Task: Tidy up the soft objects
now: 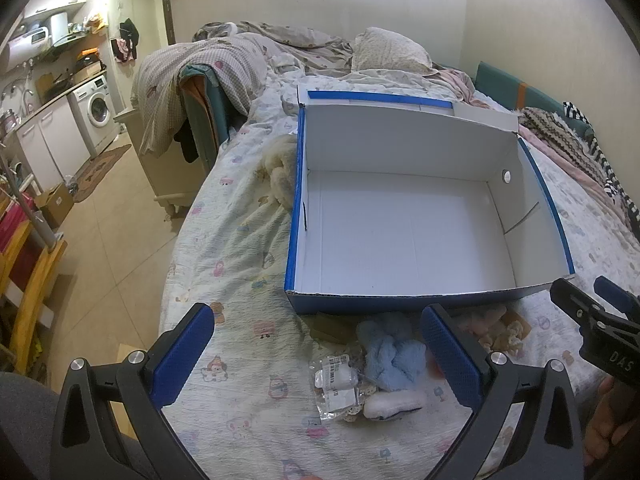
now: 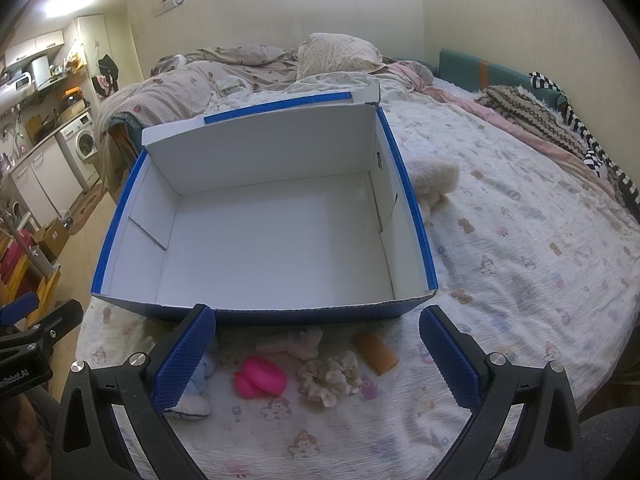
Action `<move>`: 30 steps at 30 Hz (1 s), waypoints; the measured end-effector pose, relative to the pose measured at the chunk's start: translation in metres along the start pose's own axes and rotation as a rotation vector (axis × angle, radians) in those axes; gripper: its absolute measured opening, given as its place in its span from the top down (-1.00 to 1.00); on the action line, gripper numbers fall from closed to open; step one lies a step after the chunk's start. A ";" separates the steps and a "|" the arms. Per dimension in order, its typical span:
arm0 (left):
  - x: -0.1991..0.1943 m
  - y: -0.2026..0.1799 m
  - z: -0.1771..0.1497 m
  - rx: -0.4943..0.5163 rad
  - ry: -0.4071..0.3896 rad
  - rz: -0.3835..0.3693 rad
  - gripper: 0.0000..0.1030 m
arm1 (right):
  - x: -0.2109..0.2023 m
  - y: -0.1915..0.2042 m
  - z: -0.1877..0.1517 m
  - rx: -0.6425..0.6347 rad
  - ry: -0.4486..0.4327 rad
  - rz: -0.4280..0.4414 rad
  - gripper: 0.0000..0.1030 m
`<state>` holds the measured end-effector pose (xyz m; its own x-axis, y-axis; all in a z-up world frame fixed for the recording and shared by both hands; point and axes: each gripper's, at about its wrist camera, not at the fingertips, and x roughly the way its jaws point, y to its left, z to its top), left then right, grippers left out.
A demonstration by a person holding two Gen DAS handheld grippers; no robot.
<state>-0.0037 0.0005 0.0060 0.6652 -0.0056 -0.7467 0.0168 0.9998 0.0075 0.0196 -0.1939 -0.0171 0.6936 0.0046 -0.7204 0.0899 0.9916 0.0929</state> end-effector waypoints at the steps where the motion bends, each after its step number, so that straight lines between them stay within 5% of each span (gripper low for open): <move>1: 0.000 0.000 0.000 -0.001 -0.001 0.000 -1.00 | 0.000 0.000 0.000 0.000 0.000 0.000 -1.00; 24: 0.001 0.004 0.001 -0.013 0.033 0.003 -1.00 | 0.005 0.005 -0.006 0.001 0.050 0.030 -1.00; 30: 0.014 0.028 0.004 -0.063 0.069 0.121 -1.00 | 0.013 0.000 -0.009 0.010 0.105 0.023 -1.00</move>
<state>0.0094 0.0288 -0.0014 0.6062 0.1142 -0.7871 -0.1085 0.9923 0.0604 0.0223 -0.1923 -0.0321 0.6166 0.0412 -0.7862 0.0827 0.9897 0.1168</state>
